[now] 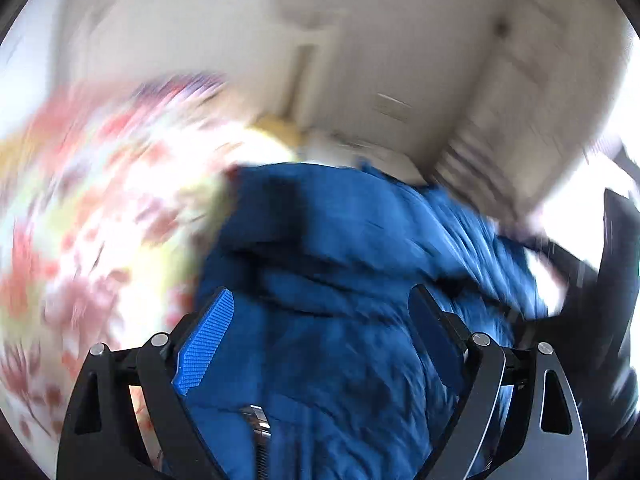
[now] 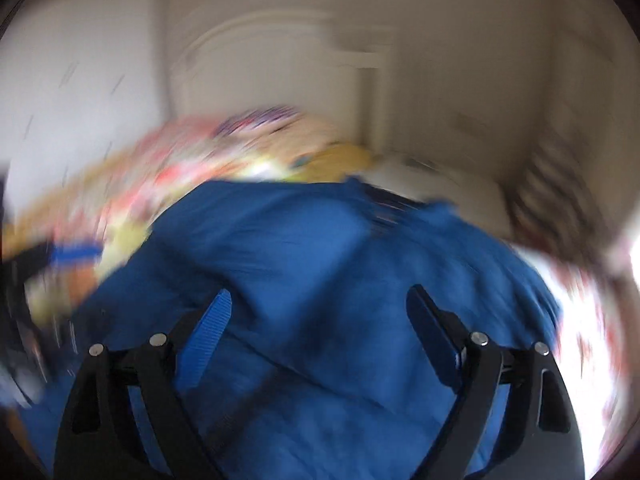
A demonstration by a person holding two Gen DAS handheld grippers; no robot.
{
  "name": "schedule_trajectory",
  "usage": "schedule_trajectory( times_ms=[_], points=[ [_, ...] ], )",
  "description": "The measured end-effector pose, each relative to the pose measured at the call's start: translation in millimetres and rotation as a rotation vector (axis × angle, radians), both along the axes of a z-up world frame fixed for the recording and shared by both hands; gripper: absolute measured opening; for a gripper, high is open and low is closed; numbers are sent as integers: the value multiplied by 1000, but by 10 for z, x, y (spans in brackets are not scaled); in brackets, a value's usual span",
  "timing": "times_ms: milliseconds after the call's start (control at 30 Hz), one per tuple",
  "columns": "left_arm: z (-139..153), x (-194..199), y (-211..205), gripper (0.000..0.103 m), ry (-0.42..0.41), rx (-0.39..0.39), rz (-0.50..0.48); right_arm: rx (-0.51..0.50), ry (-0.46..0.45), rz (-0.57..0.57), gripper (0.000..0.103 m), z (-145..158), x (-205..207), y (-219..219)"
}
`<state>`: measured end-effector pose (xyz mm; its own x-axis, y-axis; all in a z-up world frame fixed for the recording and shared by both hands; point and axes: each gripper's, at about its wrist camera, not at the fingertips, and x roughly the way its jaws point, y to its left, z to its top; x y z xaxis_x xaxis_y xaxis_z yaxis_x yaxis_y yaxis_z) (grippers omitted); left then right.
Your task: Fold large clothes
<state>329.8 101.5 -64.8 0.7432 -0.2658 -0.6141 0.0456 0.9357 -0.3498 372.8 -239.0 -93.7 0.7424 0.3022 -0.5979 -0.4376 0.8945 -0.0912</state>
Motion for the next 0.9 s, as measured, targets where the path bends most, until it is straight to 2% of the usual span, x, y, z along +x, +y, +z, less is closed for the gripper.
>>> schedule_trajectory(
  times_ms=[33, 100, 133, 200, 233, 300, 333, 367, 400, 433, 500, 567, 633, 700, 767, 800, 833, 867, 900],
  points=[
    [-19, 44, 139, 85, 35, -27, 64, -82, -7, 64, 86, -45, 54, 364],
    [-32, 48, 227, 85, 60, -3, 115, -165, -19, 130, 84, -107, 120, 764],
    [-38, 46, 231, 85, 74, 27, 130, -219, -21, 162, 81, -166, 179, 992],
    [-61, 67, 144, 85, 100, 125, 141, -320, -48, 155, 70, -249, 269, 1287],
    [-75, 72, 75, 85, 104, 194, 148, -342, -57, 145, 60, -271, 303, 1337],
    [-82, 110, -19, 85, 114, 281, 154, -293, -29, 146, 41, -247, 399, 1323],
    [-91, 102, -44, 86, 115, 306, 150, -209, -2, 146, 19, -196, 461, 1222],
    [-90, 114, -65, 86, 111, 314, 139, -134, 1, 123, 12, -126, 476, 1097],
    [-82, 112, -89, 86, 105, 307, 128, -35, 1, 102, 9, -52, 457, 941],
    [-68, 120, -100, 86, 99, 296, 119, 141, 18, 68, 8, 74, 425, 644],
    [61, 78, -115, 86, 55, 256, 110, 348, 24, 11, 8, 184, 369, 234],
    [261, 42, -126, 86, -39, 235, 140, 598, 17, -79, 6, 234, 222, -412],
    [518, 19, -164, 87, -133, 254, 173, 747, 1, -179, 2, 180, 81, -983],
    [866, -3, -241, 91, -234, 290, 193, 761, 5, -244, 2, 109, 33, -1300],
    [1227, 1, -370, 92, -310, 355, 199, 697, 29, -361, 11, -38, -2, -1570],
    [1419, -5, -453, 92, -351, 391, 199, 689, 63, -408, 18, -126, -1, -1667],
    [1599, -32, -537, 93, -389, 424, 205, 697, 117, -461, 36, -238, -9, -1777],
    [1729, -47, -605, 95, -416, 447, 211, 698, 122, -474, 45, -275, -32, -1806],
    [1873, -89, -681, 96, -446, 468, 215, 684, 107, -468, 46, -283, -69, -1775]
  ],
)
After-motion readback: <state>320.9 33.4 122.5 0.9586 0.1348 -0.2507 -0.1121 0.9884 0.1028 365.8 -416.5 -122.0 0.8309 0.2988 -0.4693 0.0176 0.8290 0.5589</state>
